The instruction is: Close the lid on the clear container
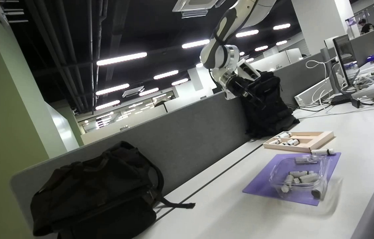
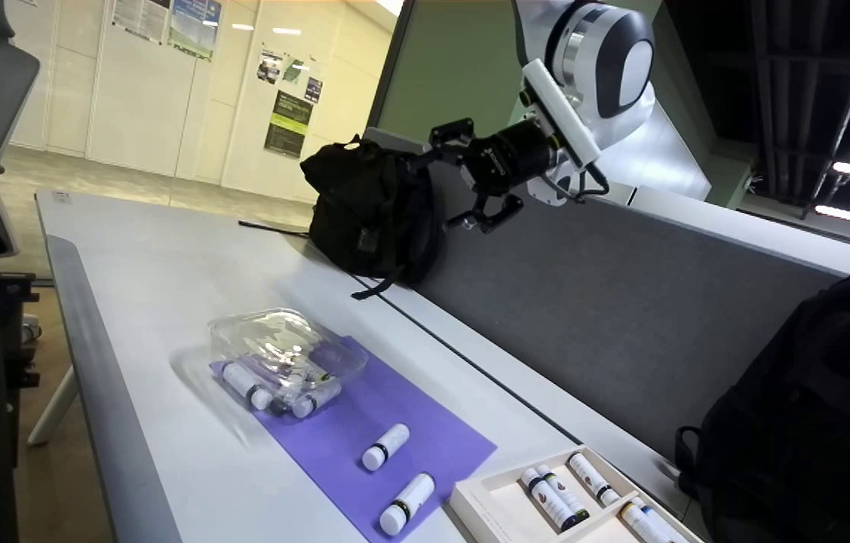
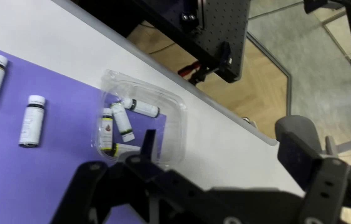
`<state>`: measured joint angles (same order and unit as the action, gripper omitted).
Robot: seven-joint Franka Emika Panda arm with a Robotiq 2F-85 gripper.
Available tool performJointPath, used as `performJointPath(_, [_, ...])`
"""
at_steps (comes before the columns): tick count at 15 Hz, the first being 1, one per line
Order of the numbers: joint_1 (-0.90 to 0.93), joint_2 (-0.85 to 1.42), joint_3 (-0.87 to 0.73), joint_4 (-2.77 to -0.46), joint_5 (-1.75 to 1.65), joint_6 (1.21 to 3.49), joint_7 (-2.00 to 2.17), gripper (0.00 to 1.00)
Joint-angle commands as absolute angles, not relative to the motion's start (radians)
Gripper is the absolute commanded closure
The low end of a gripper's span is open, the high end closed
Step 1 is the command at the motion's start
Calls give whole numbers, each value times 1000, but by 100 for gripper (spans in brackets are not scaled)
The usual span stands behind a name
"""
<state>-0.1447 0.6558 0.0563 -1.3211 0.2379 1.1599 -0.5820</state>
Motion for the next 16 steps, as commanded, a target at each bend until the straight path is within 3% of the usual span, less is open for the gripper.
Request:
performJointPath(1, [-163,649,62,-1317,266,1157,-580,0])
performJointPath(8, [-179,641,64,-1322,294,1158,-582,0])
performJointPath(14, [-138,524,50,-1504,212,1635,-615,0])
performJointPath(16, [-151,591,66,-1418,232,1556,-608,0])
